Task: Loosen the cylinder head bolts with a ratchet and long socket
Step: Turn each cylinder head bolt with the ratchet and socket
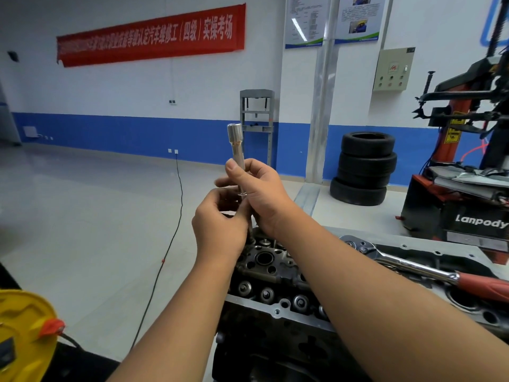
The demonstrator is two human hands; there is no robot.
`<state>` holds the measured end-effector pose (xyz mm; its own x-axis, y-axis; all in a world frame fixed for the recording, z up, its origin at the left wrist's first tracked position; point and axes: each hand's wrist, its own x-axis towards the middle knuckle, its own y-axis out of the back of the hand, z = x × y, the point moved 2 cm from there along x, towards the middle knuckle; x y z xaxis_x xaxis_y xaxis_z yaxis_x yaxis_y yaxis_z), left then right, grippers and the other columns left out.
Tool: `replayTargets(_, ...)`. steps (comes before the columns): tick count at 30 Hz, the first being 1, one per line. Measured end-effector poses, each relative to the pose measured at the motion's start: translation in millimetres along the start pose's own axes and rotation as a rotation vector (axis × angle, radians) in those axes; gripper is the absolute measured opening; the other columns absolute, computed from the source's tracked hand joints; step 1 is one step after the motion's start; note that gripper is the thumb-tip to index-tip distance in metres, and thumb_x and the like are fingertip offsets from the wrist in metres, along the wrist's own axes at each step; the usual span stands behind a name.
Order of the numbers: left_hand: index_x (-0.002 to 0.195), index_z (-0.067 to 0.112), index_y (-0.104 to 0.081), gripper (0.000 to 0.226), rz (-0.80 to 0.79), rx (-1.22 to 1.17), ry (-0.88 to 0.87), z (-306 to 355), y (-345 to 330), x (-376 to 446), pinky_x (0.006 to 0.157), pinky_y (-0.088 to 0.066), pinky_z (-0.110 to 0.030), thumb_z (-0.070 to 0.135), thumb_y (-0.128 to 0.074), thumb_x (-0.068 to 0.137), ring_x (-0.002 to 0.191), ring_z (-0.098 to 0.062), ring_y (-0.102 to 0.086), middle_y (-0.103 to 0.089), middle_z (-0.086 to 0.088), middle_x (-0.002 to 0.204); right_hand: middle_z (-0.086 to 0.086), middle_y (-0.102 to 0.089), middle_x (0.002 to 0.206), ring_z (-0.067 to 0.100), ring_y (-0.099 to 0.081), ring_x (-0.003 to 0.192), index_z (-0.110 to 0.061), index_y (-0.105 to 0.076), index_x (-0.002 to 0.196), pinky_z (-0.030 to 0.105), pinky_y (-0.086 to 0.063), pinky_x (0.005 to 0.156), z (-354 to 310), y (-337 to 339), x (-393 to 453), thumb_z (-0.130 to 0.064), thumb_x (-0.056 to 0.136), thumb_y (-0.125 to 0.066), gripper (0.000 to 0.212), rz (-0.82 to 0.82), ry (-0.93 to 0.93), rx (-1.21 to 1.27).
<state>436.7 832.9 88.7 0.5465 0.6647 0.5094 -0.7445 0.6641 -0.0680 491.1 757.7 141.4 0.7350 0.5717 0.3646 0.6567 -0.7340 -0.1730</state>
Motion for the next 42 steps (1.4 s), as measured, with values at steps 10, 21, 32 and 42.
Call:
replayTargets(10,0.089,0.049,-0.070,0.021,-0.075,-0.034,-0.007,4,-4,-3,0.078,-0.064,-0.046,0.033,-0.062,0.098,0.079,-0.007,-0.074,-0.076,0.019,0.088,0.012,-0.078,0.100,0.020,-0.074,0.083,-0.007,-0.072,0.105,0.039,-0.063,0.073,-2,0,-2,-0.044,0.101,-0.062,0.039,-0.031,-0.026,-0.027)
replayTargets(21,0.098,0.047,-0.073,0.023,-0.090,-0.122,0.046,9,-4,-5,0.081,-0.064,-0.055,0.046,-0.050,0.095,0.089,-0.019,-0.077,-0.078,0.008,0.092,0.007,-0.078,0.102,0.012,-0.067,0.069,-0.011,-0.068,0.092,0.032,-0.057,0.061,-5,-3,-1,-0.043,0.107,-0.052,0.039,-0.031,0.011,-0.104)
replayTargets(32,0.095,0.050,-0.069,0.011,-0.062,-0.072,0.002,13,-3,-6,0.077,-0.064,-0.052,0.047,-0.058,0.097,0.078,-0.010,-0.075,-0.076,0.015,0.089,0.008,-0.077,0.101,0.016,-0.069,0.077,-0.009,-0.072,0.094,0.039,-0.062,0.069,-5,-4,-3,-0.038,0.104,-0.059,0.034,-0.044,0.014,-0.083)
replayTargets(42,0.090,0.042,-0.073,0.009,0.016,-0.055,-0.004,7,2,-4,0.064,-0.065,-0.053,0.035,-0.075,0.096,0.066,-0.019,-0.075,-0.075,0.013,0.081,0.012,-0.077,0.101,0.022,-0.072,0.086,-0.007,-0.069,0.096,0.054,-0.064,0.083,-3,2,-1,-0.030,0.099,-0.069,0.024,-0.031,0.031,-0.061)
